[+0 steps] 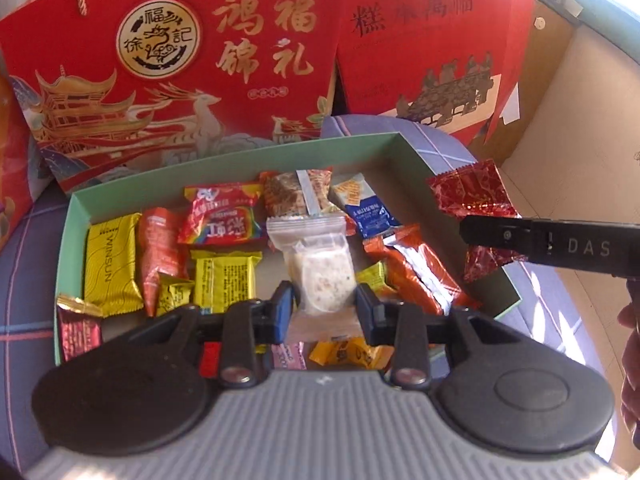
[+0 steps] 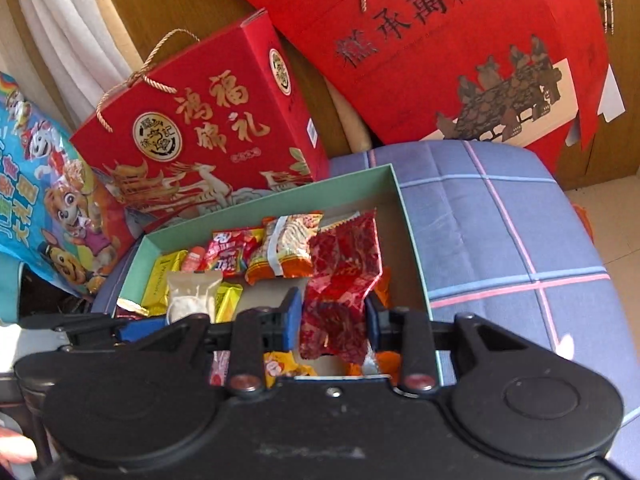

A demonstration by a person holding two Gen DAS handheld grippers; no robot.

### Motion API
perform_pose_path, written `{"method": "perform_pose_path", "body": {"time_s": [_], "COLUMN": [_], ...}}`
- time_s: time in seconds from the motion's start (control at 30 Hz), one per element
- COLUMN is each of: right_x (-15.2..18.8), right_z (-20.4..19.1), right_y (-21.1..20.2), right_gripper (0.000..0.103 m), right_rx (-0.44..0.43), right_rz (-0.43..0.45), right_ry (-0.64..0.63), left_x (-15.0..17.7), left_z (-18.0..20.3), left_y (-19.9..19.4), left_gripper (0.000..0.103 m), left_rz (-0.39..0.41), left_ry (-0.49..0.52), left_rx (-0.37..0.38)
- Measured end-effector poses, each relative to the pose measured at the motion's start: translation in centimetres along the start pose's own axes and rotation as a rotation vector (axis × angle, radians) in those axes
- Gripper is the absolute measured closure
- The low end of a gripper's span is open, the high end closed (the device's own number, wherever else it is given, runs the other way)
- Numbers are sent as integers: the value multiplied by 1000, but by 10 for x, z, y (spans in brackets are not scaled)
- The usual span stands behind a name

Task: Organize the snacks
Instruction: 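Carry both snacks into the green tray and open both grippers, then move both grippers back over the remaining snacks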

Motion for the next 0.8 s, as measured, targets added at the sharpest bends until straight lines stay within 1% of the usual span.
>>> {"method": "perform_pose_path", "body": {"time_s": [0.07,0.1,0.17,0.3,0.33,0.37,0.4,0.43,0.47,0.5,0.57,0.6,0.67,0.8], "right_x": [-13,-18,-28,-42,-44,-46,-46,-44,-44,-45,-44,-43,-39,-29], "right_z": [1,2,5,11,10,10,10,10,9,7,4,3,1,-2], "right_y": [18,27,44,72,76,78,78,73,71,67,61,58,53,36], "right_gripper": [71,71,71,71,67,59,51,31,15,10,0,0,0,0], "right_rx": [19,26,33,43,53,56,50,47,52,60,68,66,65,69], "right_rz": [-6,-8,-20,-26,-21,-18,-15,-1,18,36,45,44,34,26], "right_ry": [-21,-27,-27,-35,-40,-38,-28,-25,-32,-46,-57,-57,-56,-53], "left_x": [-11,-15,-21,-27,-28,-28,-28,-28,-28,-28,-27,-26,-23,-15], "left_z": [-1,-2,-3,-8,-10,-12,-14,-16,-17,-18,-20,-20,-19,-15], "left_y": [13,20,34,55,59,60,59,58,57,55,50,48,43,29], "left_gripper": [70,73,88,88,88,85,77,67,42,25,12,7,1,0], "left_rz": [-7,-11,-28,-38,-36,-30,-21,-17,-14,-4,10,7,1,-4], "left_ry": [-6,-8,-14,-33,-36,-35,-36,-36,-37,-38,-40,-43,-49,-44], "left_rx": [4,7,18,15,7,-5,-19,-32,-41,-48,-60,-62,-58,-62]}}
Point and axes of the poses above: each gripper's, at about its wrist camera, not at the fingertips, and y roughly the way its jaws point, z to its right, x to its underside, the point moved 6 cm from there along y, roughly the way its jaws point, and after that the axes turned 2 degrees about y, right-handed, at the moved point
